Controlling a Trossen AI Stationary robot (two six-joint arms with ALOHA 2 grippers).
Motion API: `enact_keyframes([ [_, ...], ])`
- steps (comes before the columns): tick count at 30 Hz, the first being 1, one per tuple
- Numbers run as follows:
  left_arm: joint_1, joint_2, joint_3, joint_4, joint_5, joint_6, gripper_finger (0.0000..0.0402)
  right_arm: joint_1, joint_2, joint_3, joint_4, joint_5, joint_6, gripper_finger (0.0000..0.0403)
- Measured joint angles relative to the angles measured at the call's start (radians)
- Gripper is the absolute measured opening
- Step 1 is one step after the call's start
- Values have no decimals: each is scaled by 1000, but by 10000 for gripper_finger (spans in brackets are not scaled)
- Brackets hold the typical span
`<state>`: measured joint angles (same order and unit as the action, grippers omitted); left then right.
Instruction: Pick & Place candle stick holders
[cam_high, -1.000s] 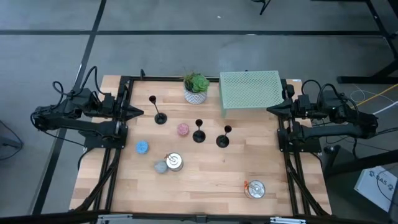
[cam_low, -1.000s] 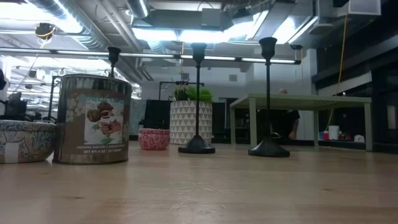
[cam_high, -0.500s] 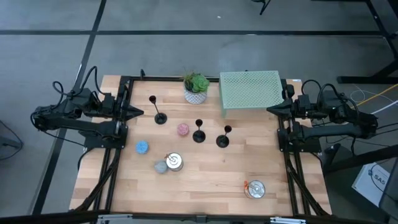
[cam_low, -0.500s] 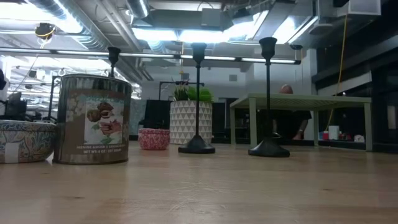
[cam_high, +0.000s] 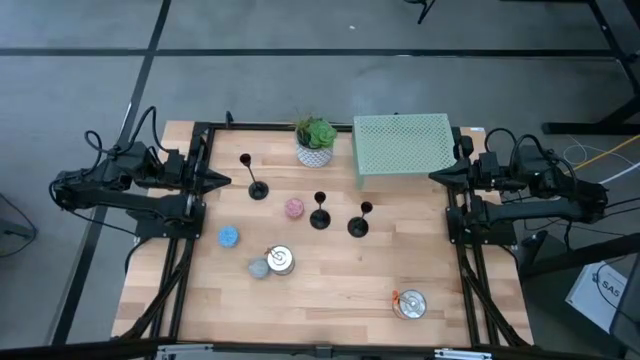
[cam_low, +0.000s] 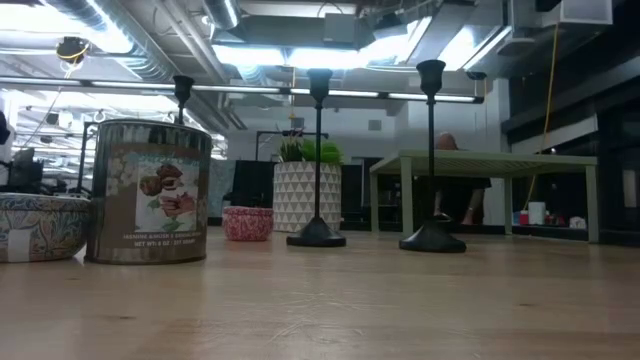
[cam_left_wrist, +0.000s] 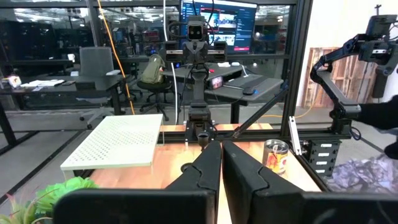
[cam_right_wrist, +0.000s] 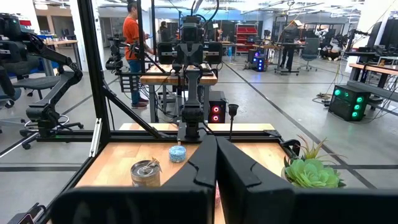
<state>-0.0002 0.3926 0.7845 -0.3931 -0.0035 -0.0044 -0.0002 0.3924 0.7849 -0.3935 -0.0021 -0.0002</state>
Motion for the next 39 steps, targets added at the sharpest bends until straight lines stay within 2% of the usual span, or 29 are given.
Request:
enact_keyframes([
  [22, 0, 0, 0, 0, 0, 0, 11, 0, 0, 0, 4, 0, 0, 9],
  [30, 0, 0, 0, 0, 0, 0, 10, 1, 8, 0, 153, 0, 19, 9],
  [39, 0, 0, 0, 0, 0, 0, 8, 1, 6, 0, 159, 0, 19, 9],
])
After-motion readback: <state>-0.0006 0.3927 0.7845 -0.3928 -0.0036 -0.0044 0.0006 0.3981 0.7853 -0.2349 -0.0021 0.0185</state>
